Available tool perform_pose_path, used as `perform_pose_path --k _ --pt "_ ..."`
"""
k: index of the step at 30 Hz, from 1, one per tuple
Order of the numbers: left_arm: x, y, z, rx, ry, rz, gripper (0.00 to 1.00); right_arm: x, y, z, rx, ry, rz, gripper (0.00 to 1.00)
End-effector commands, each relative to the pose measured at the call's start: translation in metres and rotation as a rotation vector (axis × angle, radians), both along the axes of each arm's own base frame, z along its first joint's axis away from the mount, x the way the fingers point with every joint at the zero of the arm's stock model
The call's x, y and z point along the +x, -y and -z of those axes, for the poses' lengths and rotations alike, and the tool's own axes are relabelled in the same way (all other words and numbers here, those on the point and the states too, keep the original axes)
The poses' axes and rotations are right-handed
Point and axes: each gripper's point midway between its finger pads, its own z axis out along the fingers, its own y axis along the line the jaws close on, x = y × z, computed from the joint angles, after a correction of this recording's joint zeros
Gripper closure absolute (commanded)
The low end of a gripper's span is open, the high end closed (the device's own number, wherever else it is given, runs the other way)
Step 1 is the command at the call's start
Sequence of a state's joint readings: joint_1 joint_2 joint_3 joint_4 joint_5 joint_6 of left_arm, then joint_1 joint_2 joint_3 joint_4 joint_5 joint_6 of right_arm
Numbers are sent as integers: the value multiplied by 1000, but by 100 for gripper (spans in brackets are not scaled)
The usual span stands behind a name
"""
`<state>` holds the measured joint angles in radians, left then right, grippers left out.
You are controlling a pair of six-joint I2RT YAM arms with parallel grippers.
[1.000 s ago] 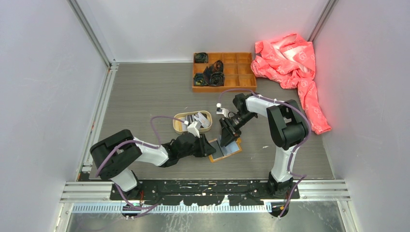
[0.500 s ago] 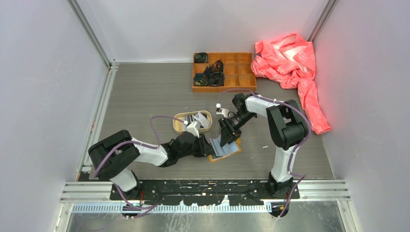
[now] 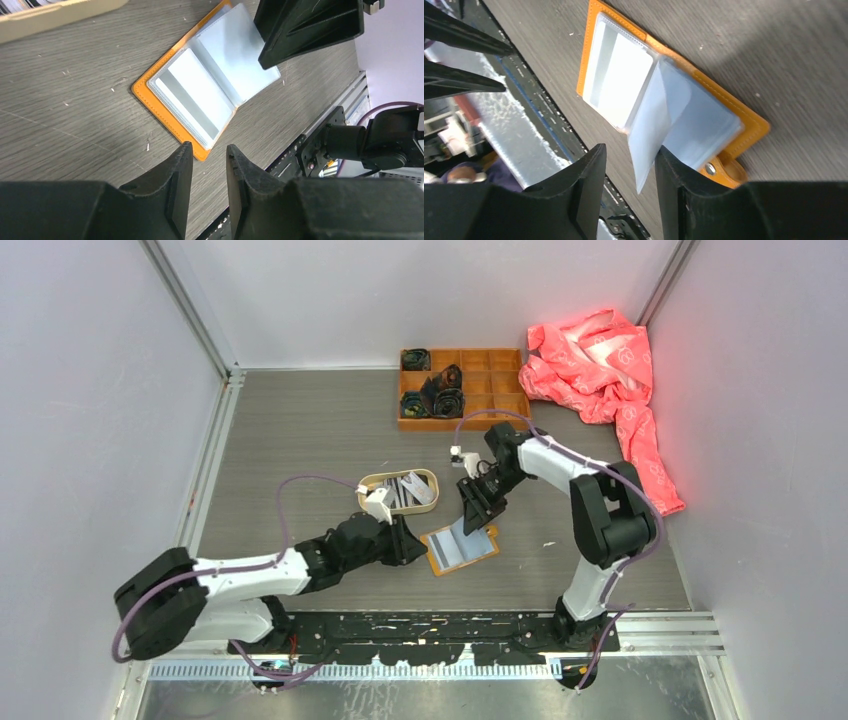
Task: Put the credit cards into the card holder
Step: Turn over the card slot in the card holder.
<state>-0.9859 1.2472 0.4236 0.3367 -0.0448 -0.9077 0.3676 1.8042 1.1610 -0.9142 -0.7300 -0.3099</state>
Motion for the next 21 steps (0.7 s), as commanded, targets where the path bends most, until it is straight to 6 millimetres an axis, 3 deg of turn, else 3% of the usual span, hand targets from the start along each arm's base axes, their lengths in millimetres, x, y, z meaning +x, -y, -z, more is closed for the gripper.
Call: perform_pose_path --k 1,9,13,15,21 --pt "4 -25 -12 78 77 -18 64 20 10 -30 -22 263 -37 53" --pt "25 -69 -66 76 189 -69 44 49 23 -95 -15 698 -41 41" --pt "33 -84 -91 45 208 -65 41 64 20 -128 17 847 -35 23" --pt "37 -89 -99 37 212 -67 41 70 12 -146 66 877 -30 3" --pt "48 -82 -109 -50 194 -40 40 75 -33 -174 280 685 -30 1"
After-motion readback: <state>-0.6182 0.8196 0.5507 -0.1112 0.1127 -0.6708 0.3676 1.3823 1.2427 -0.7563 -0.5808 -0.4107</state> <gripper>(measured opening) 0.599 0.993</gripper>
